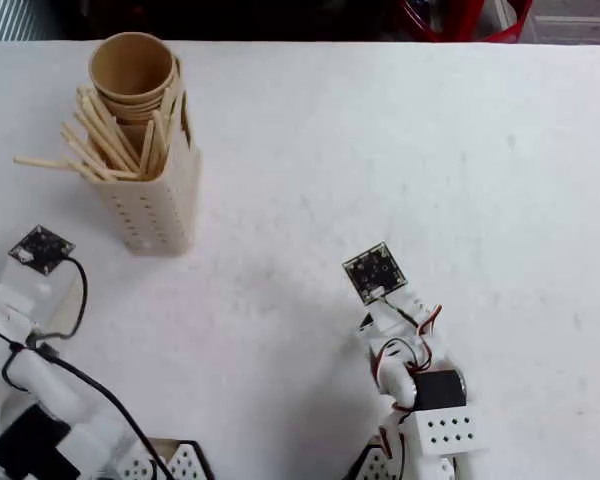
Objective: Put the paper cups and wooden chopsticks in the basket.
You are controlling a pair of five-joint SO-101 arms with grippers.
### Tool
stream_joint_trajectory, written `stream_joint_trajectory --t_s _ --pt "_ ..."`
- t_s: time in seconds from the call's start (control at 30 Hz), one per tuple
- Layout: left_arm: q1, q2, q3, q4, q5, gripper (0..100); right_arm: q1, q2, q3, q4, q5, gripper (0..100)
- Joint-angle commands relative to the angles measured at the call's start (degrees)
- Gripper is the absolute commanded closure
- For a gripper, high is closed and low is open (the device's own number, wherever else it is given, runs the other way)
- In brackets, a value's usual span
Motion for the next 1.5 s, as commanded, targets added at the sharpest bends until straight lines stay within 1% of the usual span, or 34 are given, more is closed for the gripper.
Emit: stream_joint_trajectory --t_s 0.0,0.17,0.2,0.3,0.33,0.37,0.43,0.57,0.63,0.73,0.87,1.0,1.1,1.2,1.33,1.47 --pt "0.40 6.37 -2.37 -5.27 0.62 77 0.57 -0.57 -0.18 0.13 0.44 98.1" --pt "0.66 17.89 -7.91 -5.45 0.62 78 0.57 -0.57 -0.18 0.13 0.44 98.1" --pt "0.75 19.91 -8.79 -5.45 0.53 80 0.57 -0.57 -0.18 0.13 0.44 98.1" --pt "0.75 25.63 -11.34 -5.45 0.00 93 0.57 -0.57 -0.18 0.13 0.44 98.1" --pt "0.75 27.21 -11.87 -5.36 -1.49 97 0.57 -0.57 -0.18 0.13 0.44 98.1" --pt "0.75 28.79 -12.22 -5.36 -3.43 98 0.57 -0.57 -0.18 0.13 0.44 98.1" --pt "0.66 31.43 -12.57 -5.36 -5.54 97 0.57 -0.57 -0.18 0.13 0.44 98.1" --pt "0.13 32.92 -15.56 -3.25 -2.90 98 0.48 -0.57 -0.18 0.13 0.44 98.1" --pt "-1.10 32.22 -19.60 1.05 -0.79 98 0.48 -0.57 -0.18 0.13 0.44 98.1" --pt "-2.51 29.41 -27.25 10.55 1.93 98 0.48 -0.57 -0.18 0.13 0.44 98.1" --pt "-4.09 24.48 -37.45 24.00 2.20 98 0.48 -0.57 -0.18 0.13 0.44 98.1" --pt "-4.97 19.38 -45.80 34.81 3.16 98 0.48 -0.57 -0.18 0.13 0.44 98.1" --pt "-5.14 15.60 -50.64 38.07 9.41 98 0.48 -0.57 -0.18 0.13 0.44 98.1" --pt "-4.79 11.12 -55.74 38.07 19.16 98 0.48 -0.57 -0.18 0.13 0.44 98.1" --pt "-1.89 3.56 -62.86 38.07 31.74 98 0.40 -0.57 -0.18 0.13 0.44 98.1" --pt "1.63 -4.97 -67.60 38.59 41.23 98 0.40 -0.57 0.09 0.13 0.44 98.1"
